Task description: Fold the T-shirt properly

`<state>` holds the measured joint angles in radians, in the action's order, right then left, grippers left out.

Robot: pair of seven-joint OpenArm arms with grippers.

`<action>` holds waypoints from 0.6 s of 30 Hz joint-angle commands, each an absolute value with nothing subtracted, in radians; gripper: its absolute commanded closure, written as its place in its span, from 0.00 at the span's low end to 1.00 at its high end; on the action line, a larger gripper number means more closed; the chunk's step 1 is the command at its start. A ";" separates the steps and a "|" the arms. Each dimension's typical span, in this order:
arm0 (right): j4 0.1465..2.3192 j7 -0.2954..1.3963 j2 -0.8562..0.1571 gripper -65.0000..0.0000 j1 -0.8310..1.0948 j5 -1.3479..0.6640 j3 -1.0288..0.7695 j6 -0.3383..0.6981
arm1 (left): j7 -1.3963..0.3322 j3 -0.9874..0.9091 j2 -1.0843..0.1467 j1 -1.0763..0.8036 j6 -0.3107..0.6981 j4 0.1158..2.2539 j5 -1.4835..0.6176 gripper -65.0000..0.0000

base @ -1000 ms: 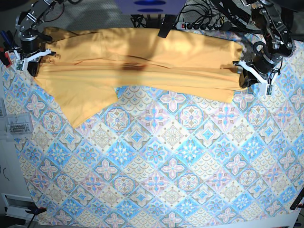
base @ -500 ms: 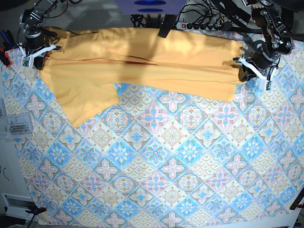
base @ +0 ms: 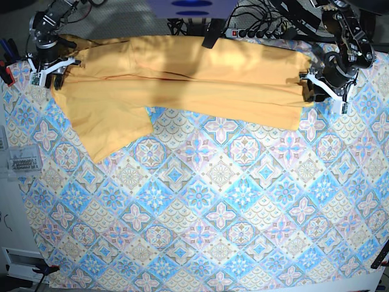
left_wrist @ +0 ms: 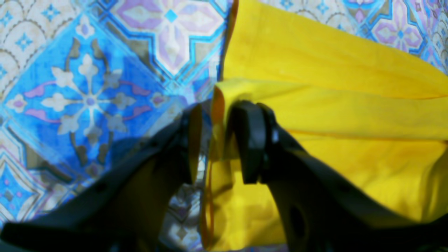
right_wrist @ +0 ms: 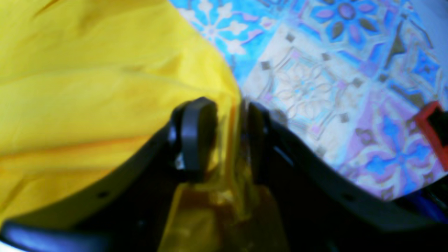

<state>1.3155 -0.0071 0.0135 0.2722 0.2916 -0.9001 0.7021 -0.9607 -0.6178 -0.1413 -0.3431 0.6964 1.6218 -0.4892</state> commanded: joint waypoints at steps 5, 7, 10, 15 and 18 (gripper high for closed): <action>1.334 -0.139 0.042 0.68 0.239 0.277 -1.000 0.698 | -0.944 -0.627 -0.151 -0.337 0.698 1.638 -0.507 0.69; 1.331 -0.166 0.051 0.68 0.199 0.278 -1.036 0.698 | -0.943 -0.636 -0.151 -0.337 0.698 1.638 -0.507 0.69; 1.330 -0.173 0.054 0.68 0.177 0.280 -1.050 0.698 | -0.943 -0.671 -0.143 -0.337 0.698 1.638 -0.507 0.69; 1.330 -0.176 0.056 0.68 0.143 0.282 -1.046 0.698 | -0.943 -0.680 -0.134 -0.337 0.698 1.638 -0.504 0.70; 1.330 -0.170 0.056 0.68 0.104 0.283 -1.041 0.698 | -0.943 -0.680 -0.133 -0.337 0.698 1.638 -0.506 0.70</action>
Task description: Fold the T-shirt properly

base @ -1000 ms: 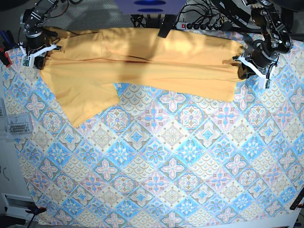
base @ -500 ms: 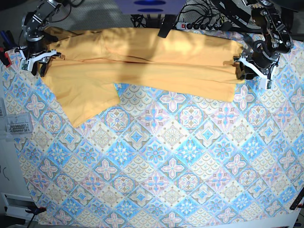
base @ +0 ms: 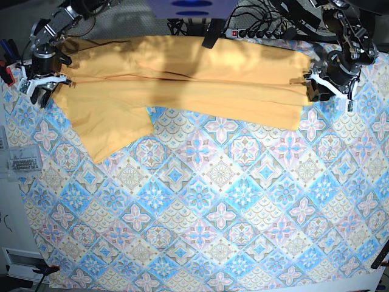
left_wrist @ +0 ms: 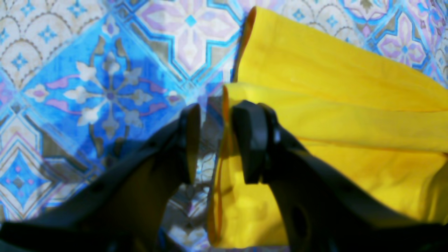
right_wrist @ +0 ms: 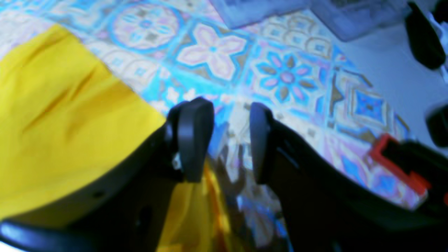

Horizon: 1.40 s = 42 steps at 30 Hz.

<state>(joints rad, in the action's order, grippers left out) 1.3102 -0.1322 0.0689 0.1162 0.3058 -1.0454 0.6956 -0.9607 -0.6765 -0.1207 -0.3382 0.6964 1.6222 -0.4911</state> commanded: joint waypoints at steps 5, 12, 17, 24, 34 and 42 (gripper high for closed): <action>1.330 -0.151 0.051 0.68 0.094 0.323 -0.915 0.698 | -0.943 -0.676 -0.131 -0.337 0.698 1.638 -0.506 0.70; 1.328 -0.085 0.051 0.68 0.065 0.417 -0.808 0.698 | -0.949 -0.674 -0.105 -0.311 0.698 1.636 -0.501 0.70; 1.330 0.019 0.008 0.68 0.056 0.417 -0.746 0.698 | -0.949 -0.673 -0.104 -0.309 0.698 1.635 -0.501 0.70; 1.294 0.133 -0.058 0.55 -0.012 0.417 -0.633 0.698 | -0.949 -0.673 -0.104 -0.309 0.698 1.632 -0.499 0.70; 1.170 0.142 -0.071 0.45 -0.102 0.420 -0.627 0.698 | -0.949 -0.673 -0.104 -0.314 0.698 1.632 -0.499 0.70; 1.021 0.134 -0.108 0.45 -0.153 0.420 -0.625 0.698 | -0.949 -0.673 -0.104 -0.317 0.698 1.632 -0.499 0.71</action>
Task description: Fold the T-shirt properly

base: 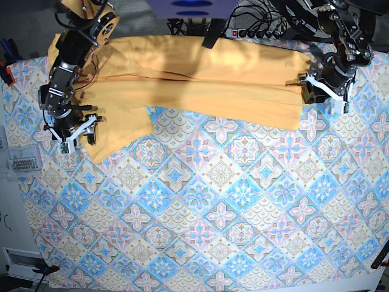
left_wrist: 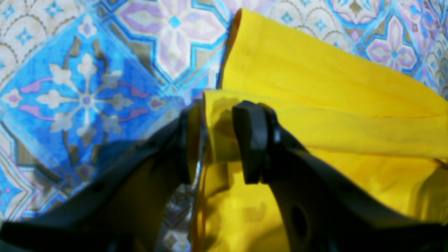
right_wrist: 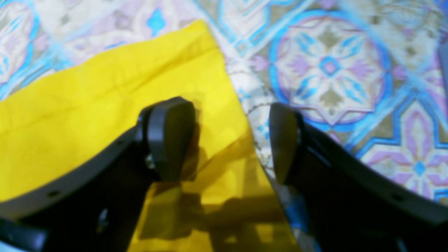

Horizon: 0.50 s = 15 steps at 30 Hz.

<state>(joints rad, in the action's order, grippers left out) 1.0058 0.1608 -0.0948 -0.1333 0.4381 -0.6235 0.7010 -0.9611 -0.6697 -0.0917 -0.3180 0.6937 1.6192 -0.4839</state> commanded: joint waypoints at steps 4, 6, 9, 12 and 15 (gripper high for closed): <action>0.966 0.133 -0.116 0.45 -0.177 0.420 -0.604 0.698 | -0.949 -0.673 -0.104 -0.317 0.698 1.632 -0.499 0.71; 0.951 0.133 -0.131 0.45 -0.176 0.420 -0.578 0.698 | -0.949 -0.673 -0.104 -0.317 0.698 1.632 -0.499 0.71; 0.955 0.133 -0.133 0.46 -0.171 0.418 -0.556 0.698 | -0.949 -0.674 -0.104 -0.317 0.698 1.632 -0.499 0.71; 0.957 0.133 -0.131 0.60 -0.150 0.418 -0.556 0.698 | -0.949 -0.676 -0.104 -0.317 0.698 1.632 -0.499 0.71; 0.966 0.133 -0.130 0.78 -0.131 0.418 -0.556 0.698 | -0.946 -0.676 -0.104 -0.317 0.698 1.632 -0.499 0.71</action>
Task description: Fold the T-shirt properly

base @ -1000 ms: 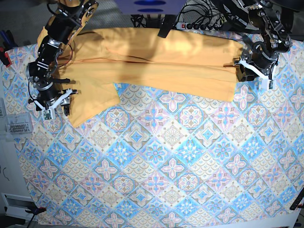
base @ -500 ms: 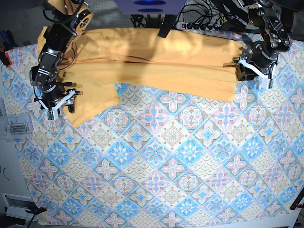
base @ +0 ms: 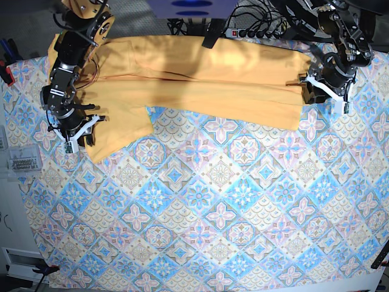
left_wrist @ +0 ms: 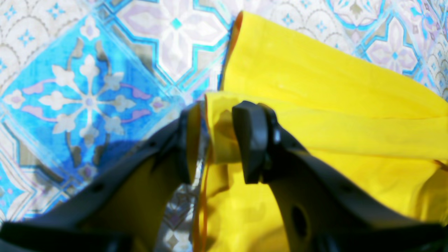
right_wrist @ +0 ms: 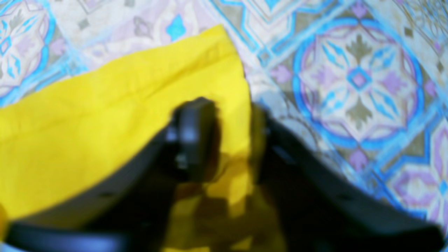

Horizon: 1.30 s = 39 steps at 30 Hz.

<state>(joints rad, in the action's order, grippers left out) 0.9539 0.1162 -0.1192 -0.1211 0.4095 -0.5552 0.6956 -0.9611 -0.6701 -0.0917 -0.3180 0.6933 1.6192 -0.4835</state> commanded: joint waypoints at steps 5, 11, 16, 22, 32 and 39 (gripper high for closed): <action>1.024 0.133 -0.128 0.88 -0.102 0.410 -0.559 0.698 | -0.944 -0.674 -0.104 -0.312 0.698 1.632 -0.499 0.71; 1.198 0.140 -0.101 0.95 -0.058 0.315 -0.630 0.698 | -0.944 -0.674 -0.104 -0.311 0.698 1.632 -0.499 0.71; 1.311 0.142 -0.085 0.96 0.010 0.305 -0.641 0.698 | -0.944 -0.674 -0.104 -0.311 0.698 1.632 -0.499 0.71; 1.443 0.142 -0.053 0.96 0.122 0.305 -0.642 0.698 | -0.943 -0.674 -0.104 -0.311 0.698 1.630 -0.499 0.71; 1.632 0.134 -0.007 0.96 0.317 0.303 -0.644 0.698 | -0.943 -0.673 -0.104 -0.300 0.698 1.589 -0.501 0.71; 1.649 0.133 0.027 0.96 0.335 0.303 -0.751 0.698 | -0.943 -0.673 -0.104 -0.295 0.698 1.589 -0.499 0.71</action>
<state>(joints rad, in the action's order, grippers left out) 1.6295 0.1577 0.0364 0.3359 0.3153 -0.7425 0.7055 -0.9607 -0.6693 -0.0917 -0.2989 0.6933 1.5719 -0.4858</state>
